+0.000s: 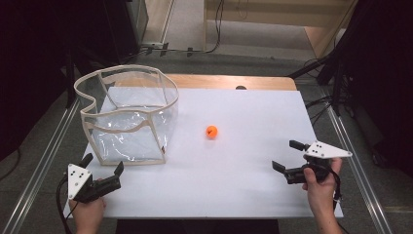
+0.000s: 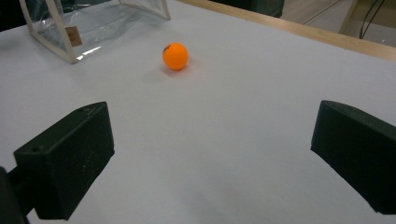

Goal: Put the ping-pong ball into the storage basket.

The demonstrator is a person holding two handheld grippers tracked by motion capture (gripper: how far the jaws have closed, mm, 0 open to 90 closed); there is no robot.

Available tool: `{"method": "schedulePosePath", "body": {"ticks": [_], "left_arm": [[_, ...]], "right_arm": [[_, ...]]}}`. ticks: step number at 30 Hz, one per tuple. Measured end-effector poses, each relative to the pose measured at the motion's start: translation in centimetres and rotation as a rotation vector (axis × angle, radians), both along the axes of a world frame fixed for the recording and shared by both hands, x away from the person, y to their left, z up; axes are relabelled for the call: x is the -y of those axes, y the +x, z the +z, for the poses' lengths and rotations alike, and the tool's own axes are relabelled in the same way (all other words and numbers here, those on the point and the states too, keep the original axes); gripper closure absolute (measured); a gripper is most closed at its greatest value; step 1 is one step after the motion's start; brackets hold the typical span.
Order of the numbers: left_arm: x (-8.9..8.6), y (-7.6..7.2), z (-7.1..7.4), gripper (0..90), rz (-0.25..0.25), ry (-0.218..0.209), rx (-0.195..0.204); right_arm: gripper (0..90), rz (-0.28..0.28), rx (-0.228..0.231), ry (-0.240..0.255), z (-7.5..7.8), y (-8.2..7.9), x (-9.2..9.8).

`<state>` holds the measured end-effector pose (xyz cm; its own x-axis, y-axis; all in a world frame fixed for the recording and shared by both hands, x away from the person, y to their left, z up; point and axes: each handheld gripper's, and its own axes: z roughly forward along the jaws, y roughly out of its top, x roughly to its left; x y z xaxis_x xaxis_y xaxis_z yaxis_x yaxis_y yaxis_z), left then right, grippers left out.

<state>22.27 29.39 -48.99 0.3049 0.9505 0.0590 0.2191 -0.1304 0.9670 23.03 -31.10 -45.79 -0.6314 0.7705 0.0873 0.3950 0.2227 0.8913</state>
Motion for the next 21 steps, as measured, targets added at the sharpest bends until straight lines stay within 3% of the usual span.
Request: {"method": "schedulePosePath", "body": {"ticks": [21], "left_arm": [[0.3, 0.0, -0.1, 0.0, 0.005, 0.018, 0.001]], "right_arm": [[0.0, 0.081, -0.043, -0.03, 2.8, 4.2, -3.6]]}}
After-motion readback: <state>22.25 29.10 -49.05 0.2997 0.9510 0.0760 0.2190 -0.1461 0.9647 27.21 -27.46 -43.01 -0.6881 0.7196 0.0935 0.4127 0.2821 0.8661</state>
